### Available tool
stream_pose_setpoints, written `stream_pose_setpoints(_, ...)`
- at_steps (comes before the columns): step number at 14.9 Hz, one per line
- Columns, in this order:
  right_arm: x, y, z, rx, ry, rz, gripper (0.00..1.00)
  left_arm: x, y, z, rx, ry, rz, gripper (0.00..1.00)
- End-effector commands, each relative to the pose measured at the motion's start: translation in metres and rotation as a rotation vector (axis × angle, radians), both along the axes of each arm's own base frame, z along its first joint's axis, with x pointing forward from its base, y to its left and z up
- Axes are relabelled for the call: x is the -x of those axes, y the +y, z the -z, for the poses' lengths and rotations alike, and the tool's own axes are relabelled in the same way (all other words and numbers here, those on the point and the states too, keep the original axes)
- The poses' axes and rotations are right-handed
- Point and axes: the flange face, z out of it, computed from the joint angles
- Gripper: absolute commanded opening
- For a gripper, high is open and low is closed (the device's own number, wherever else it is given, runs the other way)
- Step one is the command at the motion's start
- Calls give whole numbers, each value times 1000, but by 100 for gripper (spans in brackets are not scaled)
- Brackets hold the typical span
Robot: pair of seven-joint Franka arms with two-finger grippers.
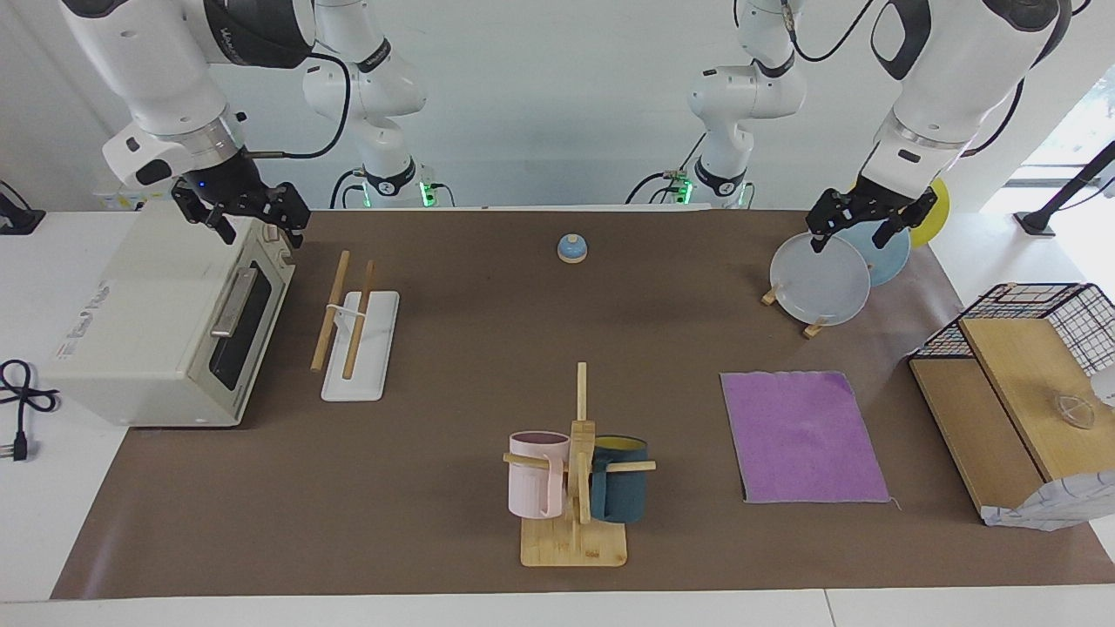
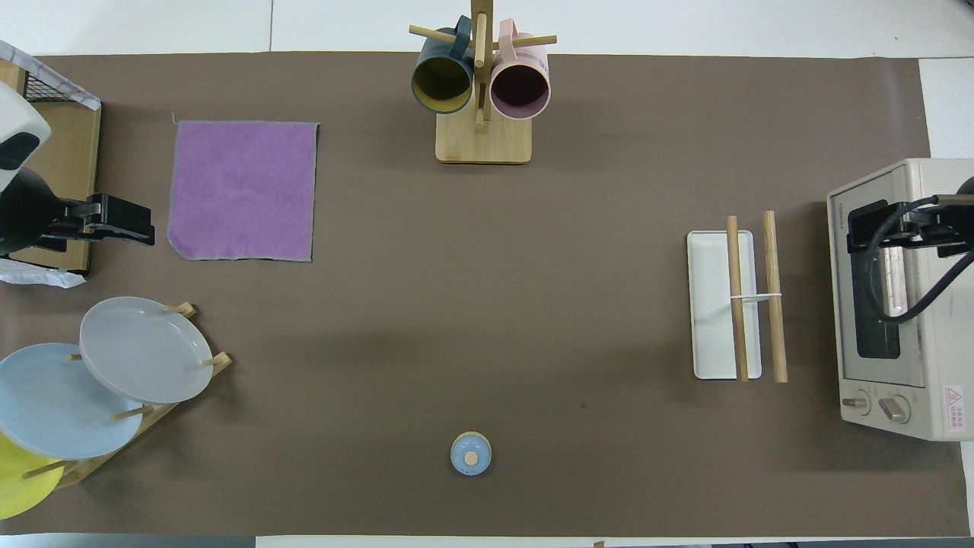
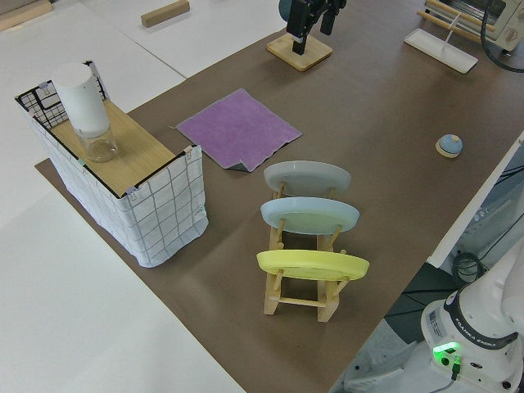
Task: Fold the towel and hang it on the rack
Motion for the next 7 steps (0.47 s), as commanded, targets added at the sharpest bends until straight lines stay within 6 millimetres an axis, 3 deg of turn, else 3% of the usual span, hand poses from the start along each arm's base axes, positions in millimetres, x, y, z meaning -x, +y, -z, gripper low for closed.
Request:
stream_pose_setpoints(1, 3, -2, -2, -15, -4, -11, 100, 4, 10, -5, -10, 5, -5, 100)
stream_pose_setpoints(7, 3, -2, -2, -15, -4, -10, 100, 6, 7, -6, -11, 6, -8, 100)
